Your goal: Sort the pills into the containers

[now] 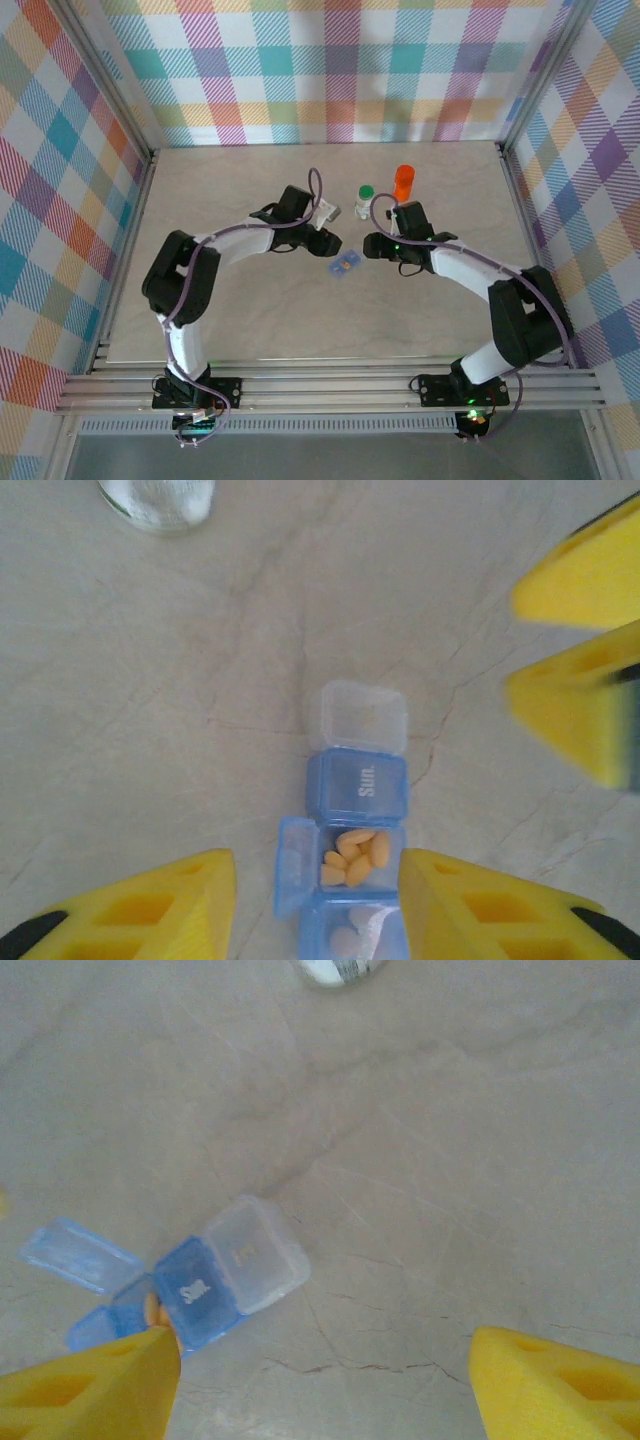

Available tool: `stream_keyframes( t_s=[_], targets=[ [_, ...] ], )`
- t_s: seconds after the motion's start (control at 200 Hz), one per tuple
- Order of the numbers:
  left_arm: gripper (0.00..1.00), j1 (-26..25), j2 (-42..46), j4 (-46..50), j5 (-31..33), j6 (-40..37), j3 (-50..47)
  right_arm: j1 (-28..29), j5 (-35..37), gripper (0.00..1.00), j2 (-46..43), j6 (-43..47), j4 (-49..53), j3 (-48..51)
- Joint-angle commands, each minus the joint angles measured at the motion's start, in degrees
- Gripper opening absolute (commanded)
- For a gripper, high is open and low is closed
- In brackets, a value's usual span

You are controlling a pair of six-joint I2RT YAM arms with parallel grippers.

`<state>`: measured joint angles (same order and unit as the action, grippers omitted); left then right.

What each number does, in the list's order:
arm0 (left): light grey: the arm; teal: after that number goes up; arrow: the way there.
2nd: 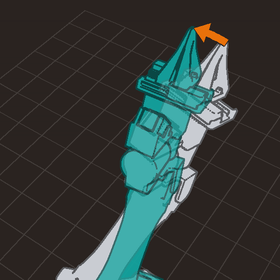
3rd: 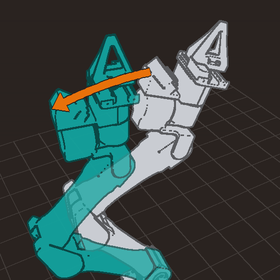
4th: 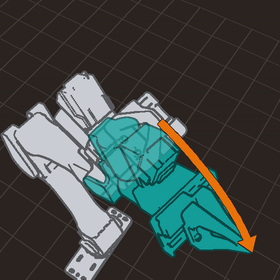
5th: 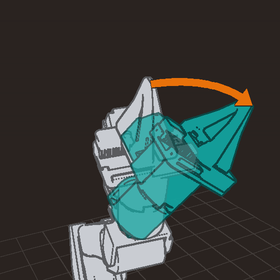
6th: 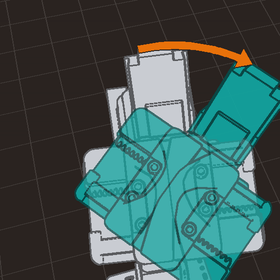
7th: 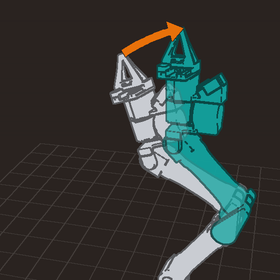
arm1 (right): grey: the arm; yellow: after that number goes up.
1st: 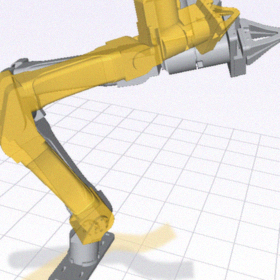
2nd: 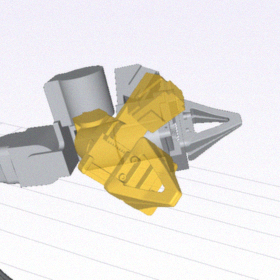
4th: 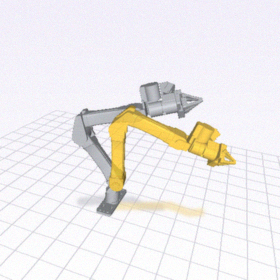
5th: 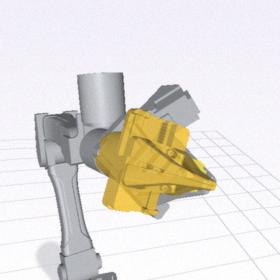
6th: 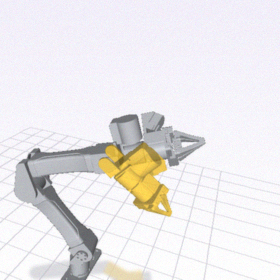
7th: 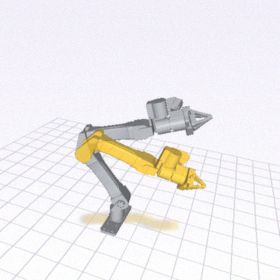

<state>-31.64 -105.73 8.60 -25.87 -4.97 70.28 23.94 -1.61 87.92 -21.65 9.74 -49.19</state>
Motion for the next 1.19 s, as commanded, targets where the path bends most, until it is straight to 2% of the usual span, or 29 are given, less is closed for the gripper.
stream_keyframes(
  t_s=[0.0, 0.08, 0.23, 0.375, 0.55, 0.815, 1.19],
  targets=[
    [0.48, 0.3, 4.9, -2.0, 5.5, 3.8, -2.0, -0.4, -2.4, 0.75, 2.7, 0.2, -1.7, -2.5],
    [0.43, 1.9, 4.5, -1.0, 8.6, 6.7, -1.9, -0.4, -3.5, 0.75, 5.6, 1.2, -0.6, -4.7],
    [0.30, 5.2, 0.1, 0.6, 10.2, 13.1, -0.5, -0.4, -5.3, 0.75, 8.7, 1.9, -1.2, -6.3],
    [0.29, 4.9, -3.7, -0.6, 6.9, 15.2, 0.4, -0.4, -7.1, 0.74, 10.4, 2.6, -1.0, -7.8],
    [0.29, 3.1, -6.1, -0.6, 6.7, 15.6, 2.3, -0.4, -7.6, 0.73, 11.8, 2.8, -0.4, -8.2],
    [0.28, 0.2, -7.9, -0.5, 5.7, 15.5, 3.6, -0.4, -7.5, 0.68, 13.2, 2.3, -0.6, -7.8],
    [0.29, -1.4, -7.7, -1.0, 2.4, 15.5, 3.4, -0.5, -7.1, 0.66, 13.9, 2.0, -0.8, -7.0]
  ],
)
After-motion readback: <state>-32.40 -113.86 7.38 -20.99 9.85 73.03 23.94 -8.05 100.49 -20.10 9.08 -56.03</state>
